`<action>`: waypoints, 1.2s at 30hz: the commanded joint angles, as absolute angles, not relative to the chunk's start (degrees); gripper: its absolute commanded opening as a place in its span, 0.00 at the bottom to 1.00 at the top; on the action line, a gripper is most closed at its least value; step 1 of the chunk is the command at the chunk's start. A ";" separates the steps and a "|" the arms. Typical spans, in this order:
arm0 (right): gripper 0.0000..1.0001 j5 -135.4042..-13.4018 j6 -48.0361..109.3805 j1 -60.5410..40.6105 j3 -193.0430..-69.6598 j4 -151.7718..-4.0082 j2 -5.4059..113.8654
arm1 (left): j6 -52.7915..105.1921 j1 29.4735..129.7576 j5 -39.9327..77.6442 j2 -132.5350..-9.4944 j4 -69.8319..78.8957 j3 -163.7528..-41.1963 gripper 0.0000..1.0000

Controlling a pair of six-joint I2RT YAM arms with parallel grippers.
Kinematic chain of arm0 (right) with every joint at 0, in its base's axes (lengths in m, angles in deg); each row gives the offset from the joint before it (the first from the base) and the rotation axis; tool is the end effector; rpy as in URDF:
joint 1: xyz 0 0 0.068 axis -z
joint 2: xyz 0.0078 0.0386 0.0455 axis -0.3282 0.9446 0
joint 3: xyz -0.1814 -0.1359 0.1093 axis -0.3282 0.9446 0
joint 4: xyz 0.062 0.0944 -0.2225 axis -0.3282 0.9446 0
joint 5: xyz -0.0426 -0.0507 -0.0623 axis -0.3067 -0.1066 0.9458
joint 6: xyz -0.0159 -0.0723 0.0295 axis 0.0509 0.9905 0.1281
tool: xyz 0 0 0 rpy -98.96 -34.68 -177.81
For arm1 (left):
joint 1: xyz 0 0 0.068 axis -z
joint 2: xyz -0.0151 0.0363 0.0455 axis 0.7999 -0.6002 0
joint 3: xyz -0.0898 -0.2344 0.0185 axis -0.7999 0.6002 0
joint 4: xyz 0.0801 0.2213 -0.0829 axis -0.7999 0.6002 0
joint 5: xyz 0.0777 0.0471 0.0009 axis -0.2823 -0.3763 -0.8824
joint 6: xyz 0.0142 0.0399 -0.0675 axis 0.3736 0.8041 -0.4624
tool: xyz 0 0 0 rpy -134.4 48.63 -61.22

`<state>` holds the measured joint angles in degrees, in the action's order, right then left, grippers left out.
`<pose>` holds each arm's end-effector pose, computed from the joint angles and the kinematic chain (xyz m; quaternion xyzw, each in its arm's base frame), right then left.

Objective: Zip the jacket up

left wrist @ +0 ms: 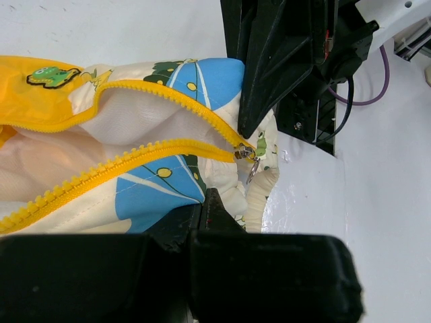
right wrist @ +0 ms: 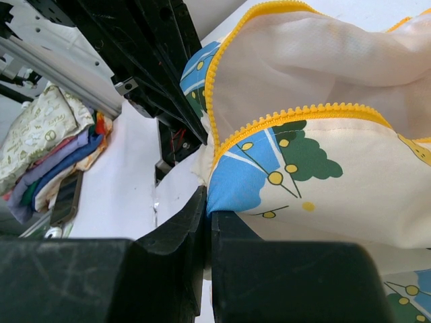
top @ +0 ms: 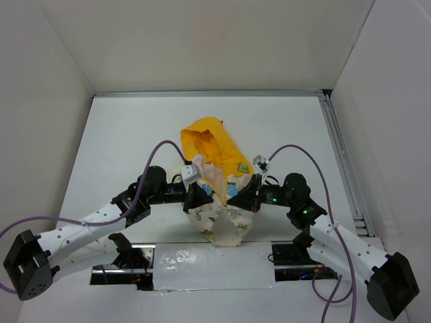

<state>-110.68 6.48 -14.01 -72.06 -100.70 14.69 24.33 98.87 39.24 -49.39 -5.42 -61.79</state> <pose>0.1396 0.1481 0.2230 -0.2701 0.6677 0.5689 0.3970 0.1484 -0.1997 0.2522 0.3591 0.6701 -0.4719 0.4464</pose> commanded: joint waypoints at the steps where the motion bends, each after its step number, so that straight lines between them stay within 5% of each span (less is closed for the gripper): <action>1: 0.00 -110.27 7.52 -13.89 -72.86 -102.22 14.63 | 26.09 98.82 39.77 -48.17 -8.83 -63.62 0.00; 36: 0.00 -110.53 7.25 -13.80 -72.86 -103.71 14.37 | 26.53 98.82 40.56 -49.57 -8.92 -63.44 0.00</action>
